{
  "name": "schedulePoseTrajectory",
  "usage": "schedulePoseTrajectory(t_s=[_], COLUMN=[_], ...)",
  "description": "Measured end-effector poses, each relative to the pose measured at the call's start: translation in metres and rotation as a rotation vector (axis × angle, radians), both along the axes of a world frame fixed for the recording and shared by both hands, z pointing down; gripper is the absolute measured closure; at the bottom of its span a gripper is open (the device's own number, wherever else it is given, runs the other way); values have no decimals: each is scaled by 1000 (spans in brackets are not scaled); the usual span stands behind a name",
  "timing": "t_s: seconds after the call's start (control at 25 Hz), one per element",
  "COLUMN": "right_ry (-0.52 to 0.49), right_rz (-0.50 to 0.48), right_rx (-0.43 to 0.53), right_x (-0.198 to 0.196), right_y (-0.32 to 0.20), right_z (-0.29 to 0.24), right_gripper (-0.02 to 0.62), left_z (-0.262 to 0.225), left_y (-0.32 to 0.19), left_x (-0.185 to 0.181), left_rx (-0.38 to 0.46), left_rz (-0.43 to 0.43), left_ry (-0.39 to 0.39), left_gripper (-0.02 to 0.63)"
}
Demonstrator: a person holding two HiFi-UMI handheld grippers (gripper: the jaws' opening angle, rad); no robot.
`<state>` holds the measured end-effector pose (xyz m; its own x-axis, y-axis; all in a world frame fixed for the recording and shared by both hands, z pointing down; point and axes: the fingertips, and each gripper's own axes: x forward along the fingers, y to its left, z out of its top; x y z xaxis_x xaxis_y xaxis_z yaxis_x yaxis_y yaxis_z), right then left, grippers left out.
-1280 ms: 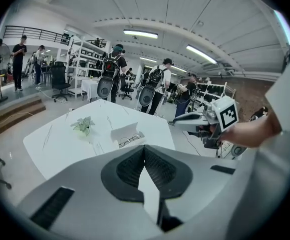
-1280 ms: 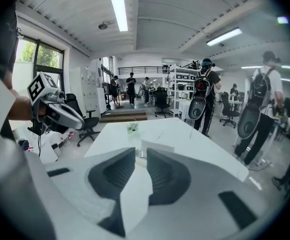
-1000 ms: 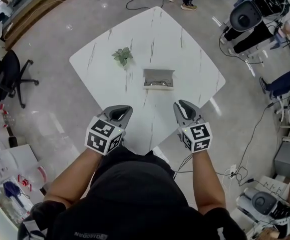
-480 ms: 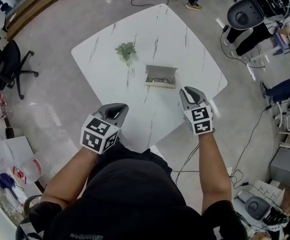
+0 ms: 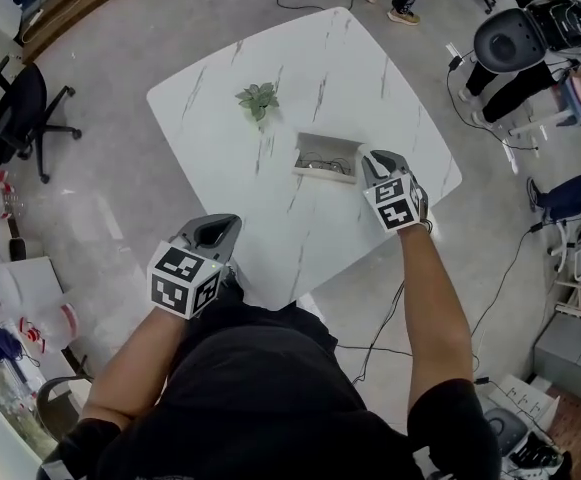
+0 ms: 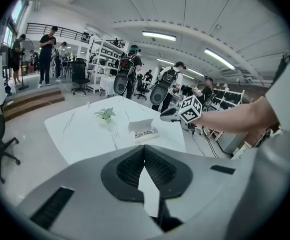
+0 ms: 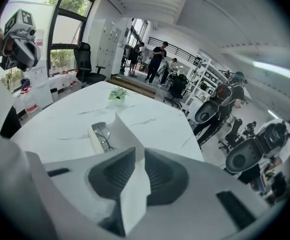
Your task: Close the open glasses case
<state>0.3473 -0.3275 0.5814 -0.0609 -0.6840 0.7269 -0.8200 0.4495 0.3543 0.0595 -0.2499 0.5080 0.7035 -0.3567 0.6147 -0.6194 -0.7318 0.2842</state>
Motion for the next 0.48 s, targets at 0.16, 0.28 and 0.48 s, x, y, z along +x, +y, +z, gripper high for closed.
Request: schedulePoseTrajectory(t_s=[0.16,0.28,0.48], right_ry=[37,73,140], right_rz=[-41,-61,-103], right_rx=[-29,-51,-81], right_x=[2,8,14], right_y=[-19,-29,-36], right_z=[17,31,45], right_gripper=[537,537,537], left_z=[7,13,17], left_y=[0,-2,-2], left_x=[-6,-7,-5], left_rx=[-17,-25,-30], left_rz=[-32,-48,-49], left_ry=[-18,-27,-33], left_gripper=[601,601,601])
